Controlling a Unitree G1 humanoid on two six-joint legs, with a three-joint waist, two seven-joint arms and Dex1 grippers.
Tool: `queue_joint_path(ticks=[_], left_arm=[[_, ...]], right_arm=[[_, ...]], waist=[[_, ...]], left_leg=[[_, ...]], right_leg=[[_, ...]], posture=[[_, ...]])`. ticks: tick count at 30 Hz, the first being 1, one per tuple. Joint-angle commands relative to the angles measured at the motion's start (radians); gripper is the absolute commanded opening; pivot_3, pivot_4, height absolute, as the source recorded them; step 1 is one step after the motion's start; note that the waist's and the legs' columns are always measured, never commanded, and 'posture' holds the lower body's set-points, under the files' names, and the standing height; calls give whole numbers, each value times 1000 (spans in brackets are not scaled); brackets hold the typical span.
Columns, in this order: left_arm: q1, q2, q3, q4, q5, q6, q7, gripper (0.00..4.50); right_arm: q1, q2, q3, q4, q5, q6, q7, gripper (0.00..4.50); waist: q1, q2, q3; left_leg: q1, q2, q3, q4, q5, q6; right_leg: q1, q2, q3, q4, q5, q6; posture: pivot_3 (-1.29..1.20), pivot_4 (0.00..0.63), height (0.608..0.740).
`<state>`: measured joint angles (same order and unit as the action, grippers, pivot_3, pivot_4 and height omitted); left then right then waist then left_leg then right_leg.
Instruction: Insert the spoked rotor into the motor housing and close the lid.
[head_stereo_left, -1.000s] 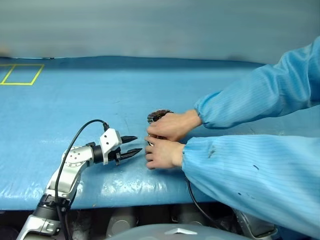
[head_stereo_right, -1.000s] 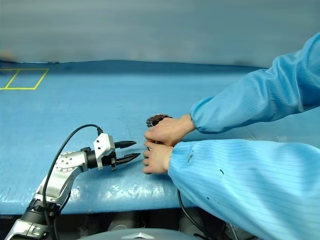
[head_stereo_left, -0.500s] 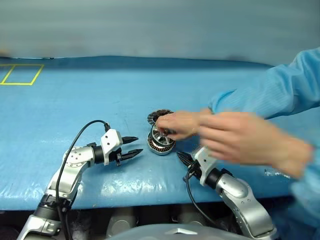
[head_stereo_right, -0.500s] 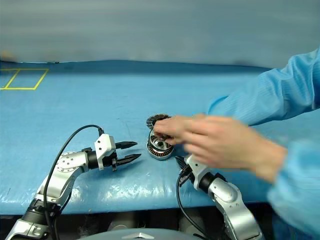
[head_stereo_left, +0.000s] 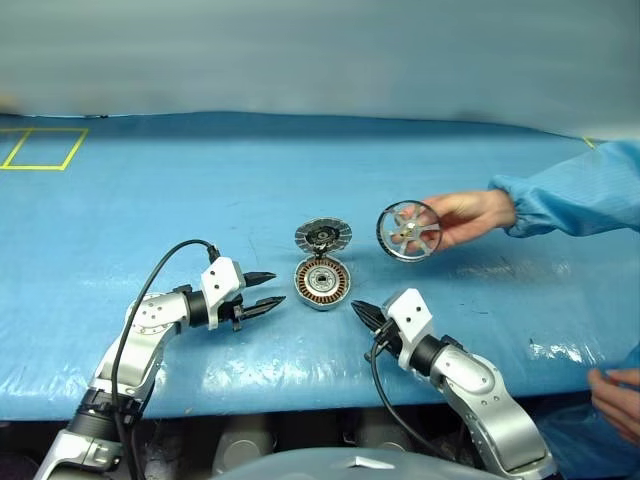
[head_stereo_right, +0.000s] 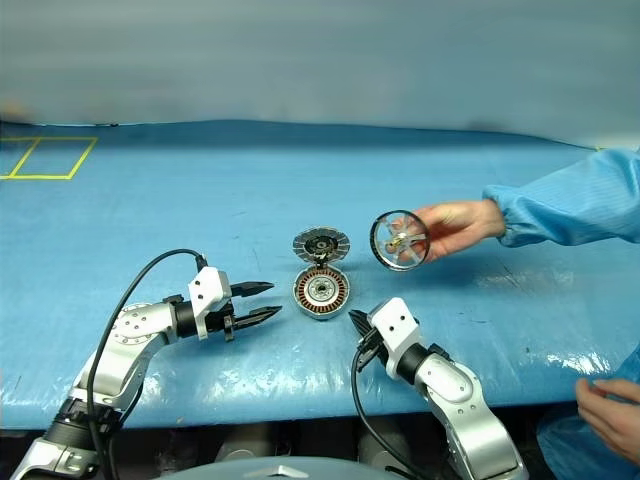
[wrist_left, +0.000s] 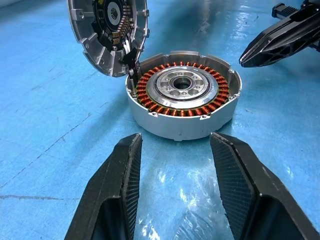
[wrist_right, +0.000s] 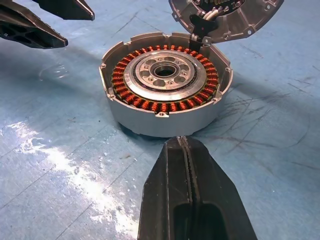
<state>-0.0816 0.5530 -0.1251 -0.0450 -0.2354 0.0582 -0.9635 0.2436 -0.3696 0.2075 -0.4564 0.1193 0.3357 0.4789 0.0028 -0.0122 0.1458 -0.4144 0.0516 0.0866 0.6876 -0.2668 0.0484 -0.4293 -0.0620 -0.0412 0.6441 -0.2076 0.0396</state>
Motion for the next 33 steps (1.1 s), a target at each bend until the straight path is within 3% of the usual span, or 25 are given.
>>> queue_joint_path(ticks=[1,33], left_arm=[[-10,1,8,-12,-3,-13,-1,2285],[-18,-1,2,-7,1,-21,-11,2285]], right_arm=[[-8,4,-3,-19,2,-16,-4,0],[-8,-2,-9,-28,-4,-14,-2,0]], waist=[[0,0,0],[0,0,0]], left_leg=[[0,0,0,0,0,0],[0,0,0,0,0,0]], right_leg=[[0,0,0,0,0,0],[0,0,0,0,0,0]], posture=[[0,150,740],[0,150,740]])
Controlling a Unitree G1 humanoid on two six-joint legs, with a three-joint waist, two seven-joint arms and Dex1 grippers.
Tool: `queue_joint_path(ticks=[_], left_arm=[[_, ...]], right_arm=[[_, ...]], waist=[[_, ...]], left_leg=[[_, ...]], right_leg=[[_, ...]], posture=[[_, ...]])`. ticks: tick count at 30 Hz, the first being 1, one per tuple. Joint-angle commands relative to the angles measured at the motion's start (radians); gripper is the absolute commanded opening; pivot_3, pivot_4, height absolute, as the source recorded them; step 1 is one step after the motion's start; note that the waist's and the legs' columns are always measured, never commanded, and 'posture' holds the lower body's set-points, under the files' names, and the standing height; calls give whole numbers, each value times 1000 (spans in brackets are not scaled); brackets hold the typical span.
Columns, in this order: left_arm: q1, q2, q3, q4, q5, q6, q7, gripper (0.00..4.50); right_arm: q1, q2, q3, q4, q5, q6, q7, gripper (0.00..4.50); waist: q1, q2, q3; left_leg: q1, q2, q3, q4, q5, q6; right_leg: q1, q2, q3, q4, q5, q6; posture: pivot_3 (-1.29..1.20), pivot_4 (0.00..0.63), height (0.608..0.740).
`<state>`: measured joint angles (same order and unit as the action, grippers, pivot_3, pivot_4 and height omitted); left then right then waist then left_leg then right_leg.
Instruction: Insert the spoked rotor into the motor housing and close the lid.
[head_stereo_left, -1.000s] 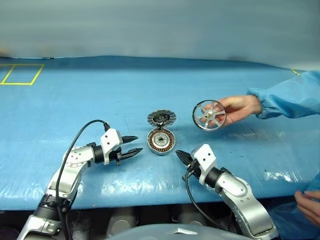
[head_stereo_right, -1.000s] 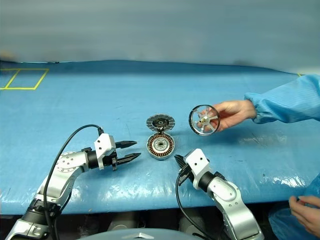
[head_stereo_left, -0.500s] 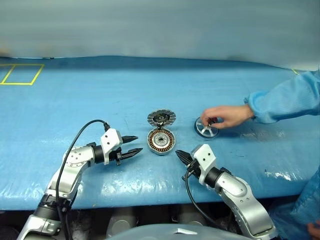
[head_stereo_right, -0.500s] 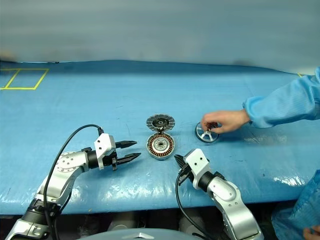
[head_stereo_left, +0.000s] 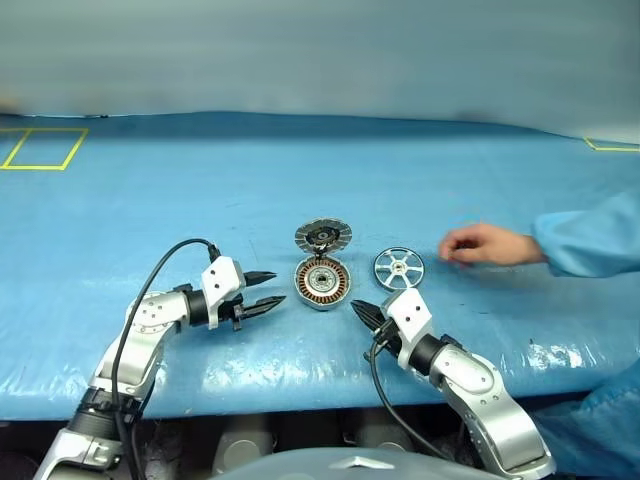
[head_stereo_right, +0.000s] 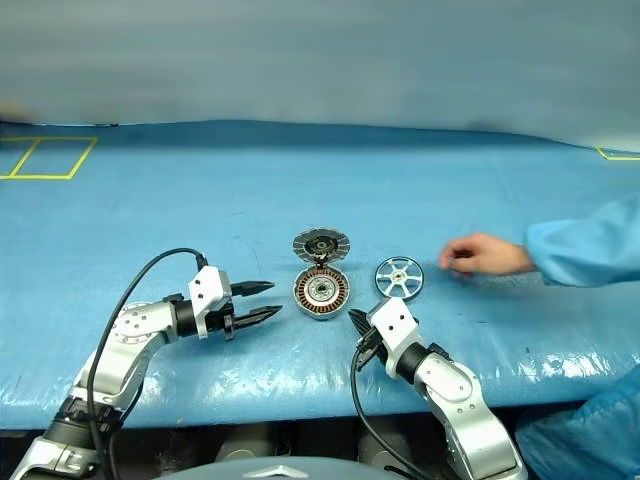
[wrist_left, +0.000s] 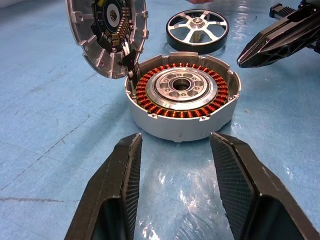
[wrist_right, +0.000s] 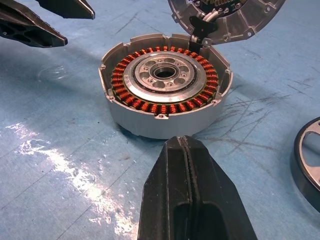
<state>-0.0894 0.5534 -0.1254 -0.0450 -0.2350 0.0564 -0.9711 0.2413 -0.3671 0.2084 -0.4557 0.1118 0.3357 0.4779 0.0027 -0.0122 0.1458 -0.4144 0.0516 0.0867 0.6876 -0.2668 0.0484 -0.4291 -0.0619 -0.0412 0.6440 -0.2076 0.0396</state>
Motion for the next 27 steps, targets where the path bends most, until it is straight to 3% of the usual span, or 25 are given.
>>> queue_joint_path(ticks=[1,9,13,21,27], left_arm=[[-11,-2,2,-6,0,-20,-4,2285],[-9,-9,-1,-5,-2,-24,-3,2285],[-10,-13,-3,-6,-2,-26,-1,2317],[-10,-33,-6,-6,-4,-29,-1,2317],[-12,-48,-11,-2,2,-33,2,2317]], right_arm=[[-5,-5,-11,-30,3,-13,-2,0],[-6,-7,-23,-33,1,10,-15,0],[-8,-4,-42,-33,9,7,-23,896],[-33,-20,-87,-46,25,20,-18,3552],[-92,-62,-135,-79,50,43,7,3552]], waist=[[0,0,0],[0,0,0],[0,0,0],[0,0,0],[0,0,0]], left_leg=[[0,0,0,0,0,0],[0,0,0,0,0,0],[0,0,0,0,0,0],[0,0,0,0,0,0],[0,0,1,0,0,0]], right_leg=[[0,0,0,0,0,0],[0,0,0,0,0,0],[0,0,0,0,0,0],[1,0,0,0,0,0],[1,0,0,0,0,0]], posture=[[0,150,740],[0,150,740],[0,150,740],[0,150,740],[0,150,740]])
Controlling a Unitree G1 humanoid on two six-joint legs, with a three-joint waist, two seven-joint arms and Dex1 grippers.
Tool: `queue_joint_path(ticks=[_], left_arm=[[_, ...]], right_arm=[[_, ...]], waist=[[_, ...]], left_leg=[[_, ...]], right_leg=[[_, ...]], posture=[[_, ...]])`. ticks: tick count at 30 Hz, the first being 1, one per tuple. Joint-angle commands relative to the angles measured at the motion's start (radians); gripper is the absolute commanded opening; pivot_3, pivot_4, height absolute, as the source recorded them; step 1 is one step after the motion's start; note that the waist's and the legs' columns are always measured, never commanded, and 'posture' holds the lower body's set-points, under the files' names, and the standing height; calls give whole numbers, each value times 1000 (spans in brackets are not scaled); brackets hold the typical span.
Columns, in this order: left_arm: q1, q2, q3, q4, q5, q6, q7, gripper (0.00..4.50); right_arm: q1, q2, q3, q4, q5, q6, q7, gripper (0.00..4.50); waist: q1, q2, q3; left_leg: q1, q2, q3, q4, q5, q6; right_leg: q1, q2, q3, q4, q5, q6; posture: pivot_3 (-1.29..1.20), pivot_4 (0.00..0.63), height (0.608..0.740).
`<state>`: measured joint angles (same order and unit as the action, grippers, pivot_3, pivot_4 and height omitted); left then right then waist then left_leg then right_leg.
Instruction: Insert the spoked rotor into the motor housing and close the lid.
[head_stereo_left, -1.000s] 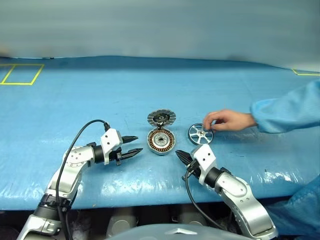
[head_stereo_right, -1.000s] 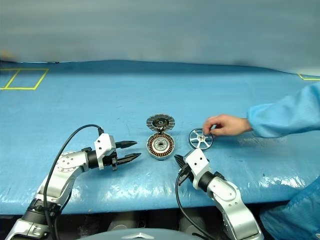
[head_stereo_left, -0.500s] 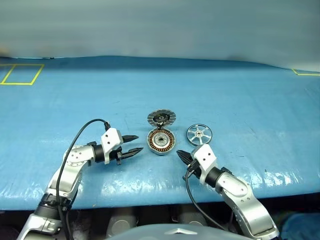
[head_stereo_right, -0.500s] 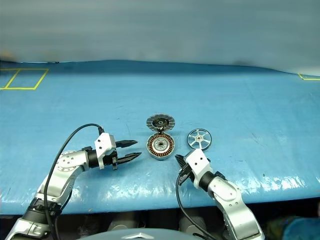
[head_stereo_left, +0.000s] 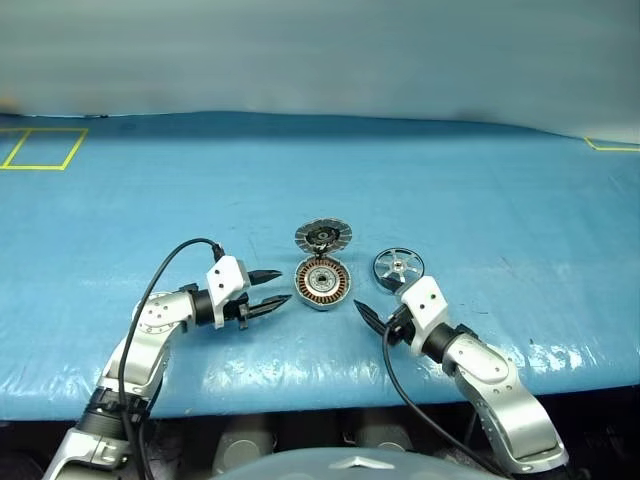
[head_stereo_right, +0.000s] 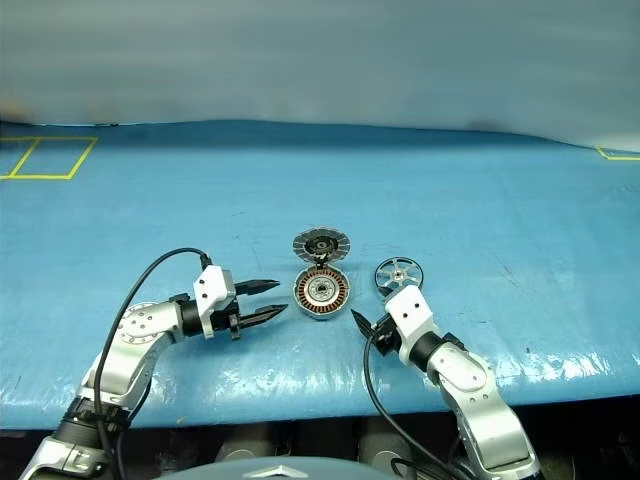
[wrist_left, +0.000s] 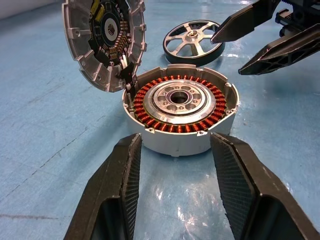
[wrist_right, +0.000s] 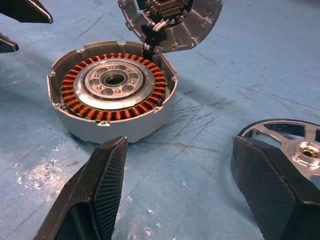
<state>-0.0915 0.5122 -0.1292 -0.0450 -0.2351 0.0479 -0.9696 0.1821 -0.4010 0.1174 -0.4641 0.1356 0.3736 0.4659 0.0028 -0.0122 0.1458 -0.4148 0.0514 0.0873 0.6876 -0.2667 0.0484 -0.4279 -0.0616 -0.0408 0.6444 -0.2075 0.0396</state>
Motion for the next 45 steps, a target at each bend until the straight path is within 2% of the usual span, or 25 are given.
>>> queue_joint_path(ticks=[1,6,11,16,22,29,32,36,45], left_arm=[[-10,-10,-8,-1,2,-24,1,2317],[-9,-26,-11,5,2,-33,6,2317],[3,-46,-12,-1,-4,-42,18,2317],[21,-57,-16,-22,-15,-31,21,2317],[21,-66,-18,-25,-29,-22,14,2317],[16,-85,-24,-11,-28,-29,14,2317],[30,-88,-22,-12,-29,-25,21,2317],[52,-84,-18,-26,-32,-27,25,2317],[82,-90,-27,-59,-41,-54,15,2317]], right_arm=[[-50,-47,-56,-82,34,22,33,3552],[-136,-158,-114,-78,53,67,98,3552],[-173,-185,-122,-60,78,76,130,3552],[-204,-214,-100,-35,57,69,157,3552],[-307,-362,-57,36,9,117,259,3552],[-460,-442,-9,165,57,289,403,3552],[-526,-449,23,202,71,360,444,3552],[-573,-470,80,237,41,358,487,3552],[-631,-438,150,349,-31,337,470,3552]], waist=[[0,0,0],[1,0,0],[2,0,0],[1,0,0],[0,0,0],[1,0,0],[0,0,0],[-1,0,0],[1,0,0]], left_leg=[[0,0,0,0,0,0],[0,0,0,0,0,0],[0,-1,0,-1,0,0],[0,-2,0,-2,0,0],[0,-3,0,-1,0,0],[-1,-5,0,-2,0,1],[-1,-5,0,-2,0,1],[-1,-5,-1,-2,0,1],[-1,-5,0,-2,0,1]], right_leg=[[0,0,0,0,0,0],[1,0,0,0,1,-1],[1,0,0,0,1,-3],[0,0,1,0,1,-3],[0,0,1,0,1,-1],[0,0,2,-1,3,-5],[0,0,1,-1,3,-5],[0,0,1,-1,3,-5],[0,-1,1,-1,3,-5]], posture=[[0,150,740],[0,150,740],[0,150,740],[0,150,740],[0,150,740],[0,150,740],[0,150,740],[0,150,740],[0,150,740]])
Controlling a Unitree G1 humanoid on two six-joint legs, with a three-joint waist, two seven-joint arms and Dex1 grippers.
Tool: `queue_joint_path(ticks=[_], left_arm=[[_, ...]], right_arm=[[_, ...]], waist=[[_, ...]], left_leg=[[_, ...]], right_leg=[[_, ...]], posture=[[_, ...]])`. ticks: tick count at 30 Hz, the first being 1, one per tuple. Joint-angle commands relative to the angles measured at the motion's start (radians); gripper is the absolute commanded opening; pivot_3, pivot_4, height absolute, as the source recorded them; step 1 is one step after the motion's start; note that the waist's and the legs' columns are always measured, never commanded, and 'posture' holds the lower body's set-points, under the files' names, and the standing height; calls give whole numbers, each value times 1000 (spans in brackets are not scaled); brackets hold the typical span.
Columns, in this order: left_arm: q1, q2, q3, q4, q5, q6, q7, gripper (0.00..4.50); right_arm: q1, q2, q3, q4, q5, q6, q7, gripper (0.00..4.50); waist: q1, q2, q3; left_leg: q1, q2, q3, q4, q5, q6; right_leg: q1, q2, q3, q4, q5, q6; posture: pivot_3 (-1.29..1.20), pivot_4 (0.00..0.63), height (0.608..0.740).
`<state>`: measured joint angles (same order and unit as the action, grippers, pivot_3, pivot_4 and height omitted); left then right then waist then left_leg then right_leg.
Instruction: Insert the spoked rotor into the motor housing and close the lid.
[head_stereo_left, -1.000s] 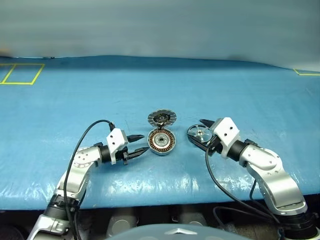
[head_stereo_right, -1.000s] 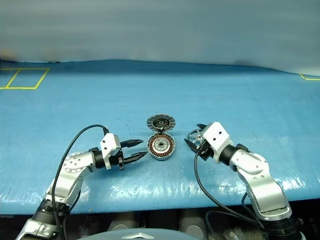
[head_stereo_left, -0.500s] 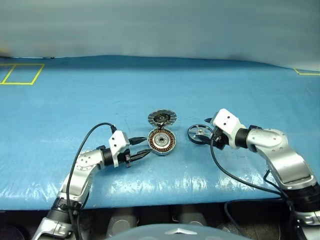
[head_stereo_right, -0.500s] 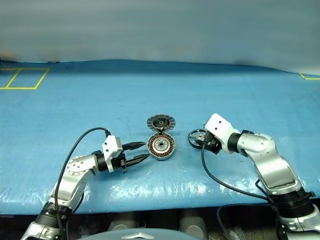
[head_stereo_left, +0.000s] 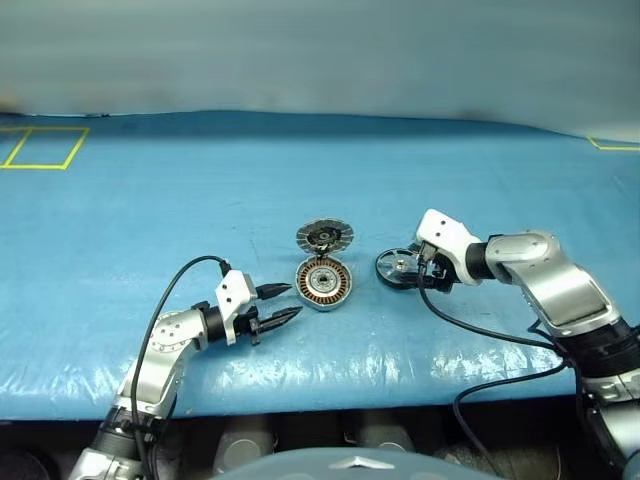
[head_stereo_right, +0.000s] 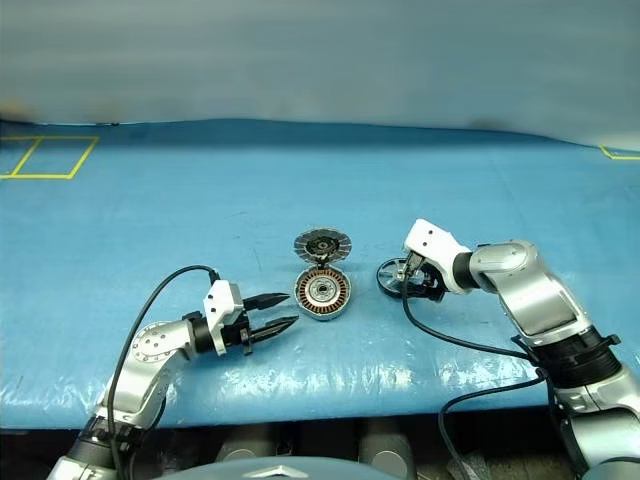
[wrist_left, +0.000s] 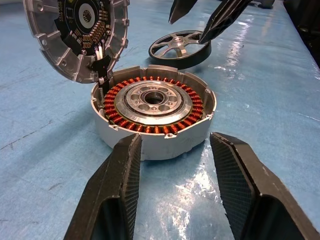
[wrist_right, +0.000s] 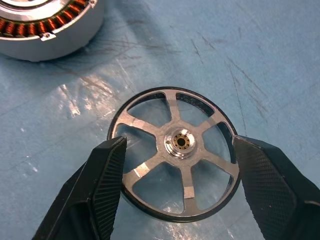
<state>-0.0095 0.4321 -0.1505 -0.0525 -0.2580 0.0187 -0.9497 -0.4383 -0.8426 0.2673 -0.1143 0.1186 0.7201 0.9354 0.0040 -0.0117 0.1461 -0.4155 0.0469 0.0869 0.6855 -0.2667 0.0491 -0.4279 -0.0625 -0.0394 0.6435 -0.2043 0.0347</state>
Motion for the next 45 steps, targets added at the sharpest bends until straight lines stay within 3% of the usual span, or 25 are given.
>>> queue_joint_path(ticks=[1,14,22,33,45], left_arm=[[0,-12,-6,-52,-22,-27,-6,2317],[0,-6,-23,-46,0,-32,-6,2317],[-7,-32,-20,41,60,-291,0,2317],[12,-39,-73,41,31,-270,-36,2317],[41,-21,-26,4,0,-198,4,2317]], right_arm=[[-7,3,6,-3,-14,-7,8,3552],[41,17,36,-34,-45,-30,12,3552],[58,34,27,-35,-45,-31,-3,1337],[93,44,29,-78,-29,-24,10,1299],[96,28,-32,-195,51,-24,66,1299]], waist=[[-1,0,0],[-1,0,0],[-6,-2,-1],[-7,-1,-2],[-7,-1,-1]], left_leg=[[0,0,0,0,0,0],[0,0,0,0,0,0],[2,1,1,1,0,0],[2,3,0,0,0,0],[1,3,0,0,0,0]], right_leg=[[0,0,0,0,0,0],[0,0,0,0,0,0],[1,0,0,0,0,0],[1,1,-1,0,0,0],[0,1,-1,0,0,0]], posture=[[0,150,740],[0,150,740],[0,150,740],[0,150,740],[0,150,740]])
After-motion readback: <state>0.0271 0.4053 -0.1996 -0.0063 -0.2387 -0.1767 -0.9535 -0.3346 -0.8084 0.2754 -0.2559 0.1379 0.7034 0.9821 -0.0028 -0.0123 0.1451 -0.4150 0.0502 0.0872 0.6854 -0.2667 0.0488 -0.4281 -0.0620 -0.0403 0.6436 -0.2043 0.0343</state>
